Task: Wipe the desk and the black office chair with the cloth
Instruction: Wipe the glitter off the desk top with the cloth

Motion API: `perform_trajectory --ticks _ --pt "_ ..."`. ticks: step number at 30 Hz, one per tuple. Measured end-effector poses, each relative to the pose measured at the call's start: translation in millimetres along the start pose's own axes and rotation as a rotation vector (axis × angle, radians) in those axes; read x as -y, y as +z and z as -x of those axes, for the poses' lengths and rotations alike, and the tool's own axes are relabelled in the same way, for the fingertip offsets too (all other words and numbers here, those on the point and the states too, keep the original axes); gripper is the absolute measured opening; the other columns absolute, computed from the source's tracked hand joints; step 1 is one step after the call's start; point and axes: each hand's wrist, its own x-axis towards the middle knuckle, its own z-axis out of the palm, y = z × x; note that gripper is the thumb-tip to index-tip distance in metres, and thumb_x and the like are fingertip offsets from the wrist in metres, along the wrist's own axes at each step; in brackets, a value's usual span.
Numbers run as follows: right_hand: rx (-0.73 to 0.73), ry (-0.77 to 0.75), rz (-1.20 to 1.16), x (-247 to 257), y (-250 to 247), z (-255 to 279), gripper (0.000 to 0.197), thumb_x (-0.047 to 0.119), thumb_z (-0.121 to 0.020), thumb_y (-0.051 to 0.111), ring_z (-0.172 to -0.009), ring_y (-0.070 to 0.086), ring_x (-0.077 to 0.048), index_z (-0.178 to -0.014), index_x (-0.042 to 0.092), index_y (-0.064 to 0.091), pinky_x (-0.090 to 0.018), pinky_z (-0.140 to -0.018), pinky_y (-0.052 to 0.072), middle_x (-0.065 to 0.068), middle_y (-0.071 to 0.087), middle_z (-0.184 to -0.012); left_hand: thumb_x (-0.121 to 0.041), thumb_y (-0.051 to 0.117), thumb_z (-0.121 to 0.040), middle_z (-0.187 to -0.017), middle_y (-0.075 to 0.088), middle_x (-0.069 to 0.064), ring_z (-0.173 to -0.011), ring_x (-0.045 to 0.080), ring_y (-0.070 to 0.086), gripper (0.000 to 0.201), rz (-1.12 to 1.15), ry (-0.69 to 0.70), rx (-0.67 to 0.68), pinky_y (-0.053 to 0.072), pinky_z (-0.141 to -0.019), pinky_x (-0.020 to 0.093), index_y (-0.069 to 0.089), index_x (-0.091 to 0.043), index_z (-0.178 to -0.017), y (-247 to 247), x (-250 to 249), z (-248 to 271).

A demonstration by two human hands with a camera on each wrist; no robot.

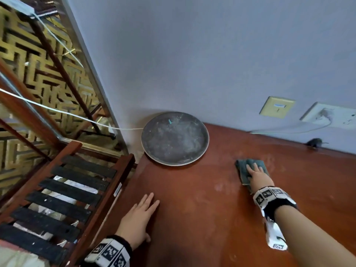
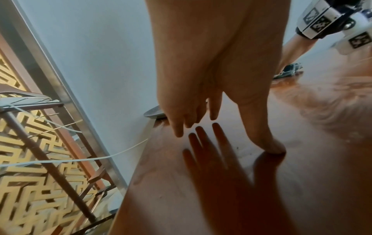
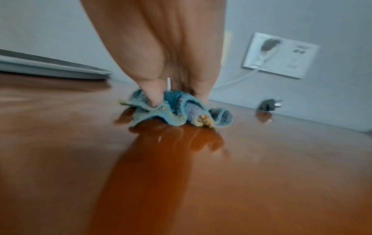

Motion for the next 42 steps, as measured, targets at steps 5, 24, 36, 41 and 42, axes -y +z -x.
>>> perform_trajectory --ticks 5,24,36,41,42 --pt "-0.046 -0.477 0.029 48 12 34 0.074 0.012 -0.082 0.067 -0.143 0.018 -0.025 -0.146 0.019 0.031 -0.041 -0.108 0.033 -0.004 0.018 -0.156 -0.029 0.073 -0.079 -0.159 -0.015 -0.004 -0.146 0.011 -0.011 0.103 0.071 0.0 -0.012 0.003 -0.117 0.026 0.0 -0.026 -0.152 -9 -8 -12" --pt "0.008 -0.544 0.084 -2 76 164 0.05 0.058 -0.055 0.077 -0.112 0.06 -0.008 -0.102 0.041 0.071 -0.019 -0.076 0.055 0.011 0.066 -0.117 -0.037 0.052 -0.094 -0.154 0.031 -0.001 -0.139 0.016 0.032 0.065 0.101 0.154 -0.048 0.029 -0.11 0.028 0.021 -0.026 -0.151 -9 -154 -33" --pt "-0.214 -0.369 -0.144 -52 83 217 0.043 0.019 -0.081 0.037 -0.12 0.054 -0.009 -0.104 0.023 0.074 -0.022 -0.092 0.048 0.004 0.061 -0.125 -0.024 0.062 -0.087 -0.123 0.053 0.0 -0.114 0.019 0.053 0.051 0.084 0.2 0.031 0.046 -0.091 0.028 0.043 -0.029 -0.134 49 -274 -38" --pt "-0.398 -0.027 -0.437 -87 83 226 0.042 0.036 -0.101 0.032 -0.138 0.033 -0.015 -0.135 0.021 0.051 -0.023 -0.109 0.03 0.005 0.045 -0.143 -0.013 0.061 -0.088 -0.118 0.047 0.004 -0.107 0.02 0.055 0.051 0.123 0.277 0.061 0.046 -0.089 0.027 0.039 -0.027 -0.132 44 -289 -45" --pt "-0.313 0.049 -0.474 -88 80 226 0.044 0.03 -0.1 0.038 -0.141 0.027 -0.014 -0.142 0.021 0.039 -0.023 -0.112 0.024 0.003 0.038 -0.148 -0.015 0.064 -0.086 -0.122 0.041 0.005 -0.108 0.02 0.053 0.064 0.164 0.278 0.105 0.044 -0.09 0.024 0.029 -0.026 -0.139 43 -291 -47"
